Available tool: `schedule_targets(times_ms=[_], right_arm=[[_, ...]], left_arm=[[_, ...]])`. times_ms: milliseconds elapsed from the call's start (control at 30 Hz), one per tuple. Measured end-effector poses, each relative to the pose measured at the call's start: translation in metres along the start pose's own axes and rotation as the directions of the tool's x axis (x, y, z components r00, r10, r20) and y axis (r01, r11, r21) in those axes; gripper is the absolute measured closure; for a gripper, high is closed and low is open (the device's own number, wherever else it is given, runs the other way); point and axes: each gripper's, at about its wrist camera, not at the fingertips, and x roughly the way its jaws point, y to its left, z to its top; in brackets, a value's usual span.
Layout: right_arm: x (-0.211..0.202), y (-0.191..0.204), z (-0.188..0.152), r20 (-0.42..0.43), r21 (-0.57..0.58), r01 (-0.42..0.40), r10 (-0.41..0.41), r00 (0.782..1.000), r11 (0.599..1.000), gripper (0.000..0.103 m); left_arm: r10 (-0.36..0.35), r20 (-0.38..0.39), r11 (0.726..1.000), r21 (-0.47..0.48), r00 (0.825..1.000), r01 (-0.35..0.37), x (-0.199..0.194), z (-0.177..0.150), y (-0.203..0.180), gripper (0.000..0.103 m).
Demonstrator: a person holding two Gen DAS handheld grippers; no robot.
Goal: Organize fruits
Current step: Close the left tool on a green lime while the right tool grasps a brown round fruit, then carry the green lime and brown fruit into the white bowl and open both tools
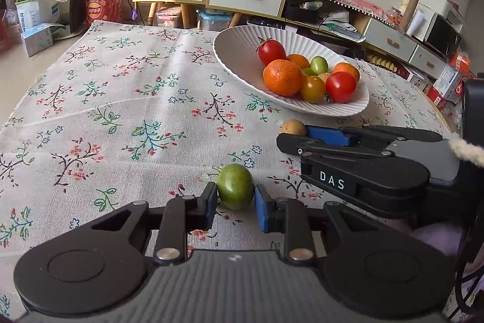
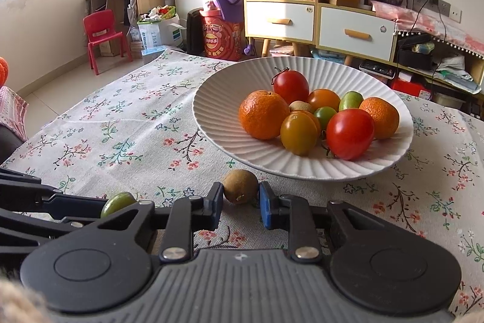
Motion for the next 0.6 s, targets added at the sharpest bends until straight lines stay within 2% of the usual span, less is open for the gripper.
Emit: schedule_targets(times_ms=[367,600], right_arm=[[-0.011,-0.007,-0.002,-0.049,0.004,-0.011,0.011,0.999,1.0,0.08],[-0.033,-0.011,-0.002,-0.058,-0.022,-0.004,0.002,0.998,1.0,0.08]], left_arm=[[0.0,0.016,1.0,0.014,1.0,-0.001,-0.001,0.004,-0.002,0.071],[-0.001,0.039,1.0,0.029,0.999,0.0,-0.003,0.009,-0.009,0.071]])
